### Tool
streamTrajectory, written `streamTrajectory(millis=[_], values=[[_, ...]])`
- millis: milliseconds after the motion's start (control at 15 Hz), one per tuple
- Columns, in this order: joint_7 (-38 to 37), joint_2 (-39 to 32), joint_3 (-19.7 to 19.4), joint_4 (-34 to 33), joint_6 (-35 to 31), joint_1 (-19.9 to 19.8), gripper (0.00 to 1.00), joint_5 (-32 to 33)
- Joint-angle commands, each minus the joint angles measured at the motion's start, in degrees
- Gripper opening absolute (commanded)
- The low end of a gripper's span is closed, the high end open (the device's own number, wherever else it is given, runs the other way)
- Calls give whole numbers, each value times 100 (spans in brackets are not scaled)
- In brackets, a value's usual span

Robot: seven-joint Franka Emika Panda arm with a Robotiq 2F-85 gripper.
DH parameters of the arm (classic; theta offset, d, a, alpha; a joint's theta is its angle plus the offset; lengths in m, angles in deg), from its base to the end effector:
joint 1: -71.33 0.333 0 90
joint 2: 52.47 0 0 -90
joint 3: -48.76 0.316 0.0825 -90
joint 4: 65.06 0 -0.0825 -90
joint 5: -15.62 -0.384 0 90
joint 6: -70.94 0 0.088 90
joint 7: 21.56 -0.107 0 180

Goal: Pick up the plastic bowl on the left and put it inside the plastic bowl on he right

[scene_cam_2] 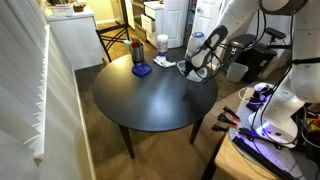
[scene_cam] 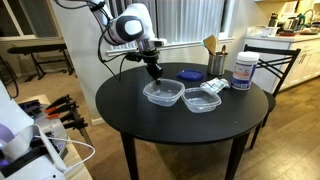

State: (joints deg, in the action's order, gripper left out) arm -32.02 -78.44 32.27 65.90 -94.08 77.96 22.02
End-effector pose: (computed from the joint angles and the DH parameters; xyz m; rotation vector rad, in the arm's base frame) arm 0.5359 -0.0913 0.1756 2.9578 -0.3137 0.2294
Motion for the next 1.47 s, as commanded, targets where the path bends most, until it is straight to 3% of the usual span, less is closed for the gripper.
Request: streamTrajectory(millis=[0,267,533,800,933,1267,1400], values=[[-122,299,-580,130,168,468,4,918],[-62,512,-1130,37,-7,630,4,1910],[280,648,-1007,-116,-338,167,4,2251],[941,335,-556,-403,-1025,-415,4,1984],[1409,207,-149,-545,-1199,-773,4,1816],[2658,-302,1084,-983,-1272,-1600,4,1578],[2933,-541,1331,-1203,-1102,-1708,4,1567]])
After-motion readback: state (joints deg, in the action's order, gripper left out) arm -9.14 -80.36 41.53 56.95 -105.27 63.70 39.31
